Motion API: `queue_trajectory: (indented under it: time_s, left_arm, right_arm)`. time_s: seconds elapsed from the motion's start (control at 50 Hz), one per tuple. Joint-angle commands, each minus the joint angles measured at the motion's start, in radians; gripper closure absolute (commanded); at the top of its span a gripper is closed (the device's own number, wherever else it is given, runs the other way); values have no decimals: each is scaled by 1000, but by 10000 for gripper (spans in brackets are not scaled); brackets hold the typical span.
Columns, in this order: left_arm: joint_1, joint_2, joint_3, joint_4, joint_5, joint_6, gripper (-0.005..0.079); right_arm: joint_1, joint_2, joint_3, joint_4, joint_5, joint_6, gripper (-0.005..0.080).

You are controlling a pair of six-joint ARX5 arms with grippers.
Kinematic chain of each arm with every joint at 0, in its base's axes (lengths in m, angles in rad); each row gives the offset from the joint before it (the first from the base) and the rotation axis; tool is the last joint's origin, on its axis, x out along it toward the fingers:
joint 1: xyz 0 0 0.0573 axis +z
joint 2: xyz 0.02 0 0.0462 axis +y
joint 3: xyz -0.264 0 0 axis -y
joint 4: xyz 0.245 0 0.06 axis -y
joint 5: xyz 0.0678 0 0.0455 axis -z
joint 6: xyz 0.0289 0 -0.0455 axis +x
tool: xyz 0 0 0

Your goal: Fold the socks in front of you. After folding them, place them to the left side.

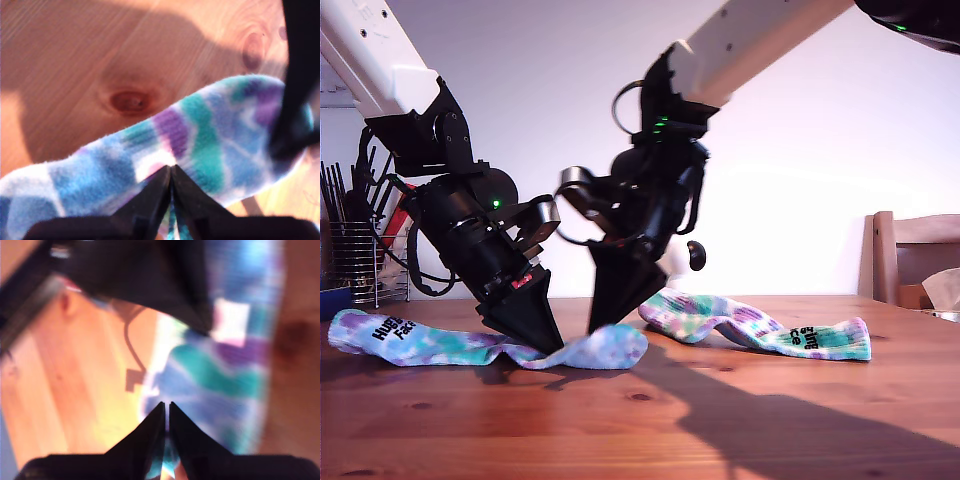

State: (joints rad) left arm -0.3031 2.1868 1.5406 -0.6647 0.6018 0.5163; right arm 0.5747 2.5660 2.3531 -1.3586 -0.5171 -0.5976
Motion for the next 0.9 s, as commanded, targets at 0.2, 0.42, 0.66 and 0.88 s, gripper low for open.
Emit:
queue_trajectory:
  time_s: [0.2,0.42,0.66,0.88]
  left_arm:
    - [-1,45,-9,-34,10,-2,763]
    - [0,45,-9,-51,16,8,763]
    - [-1,45,-9,-39,16,8,763]
    - [-1,45,-9,-14,16,3,763]
  right_arm:
    - [11,25,-74,-5,59,-18,763]
    - [-13,19,-74,-5,66,-6,763]
    - [-14,-24,-74,-5,65,-10,763]
    - [-15,-81,-74,-5,63,-3,763]
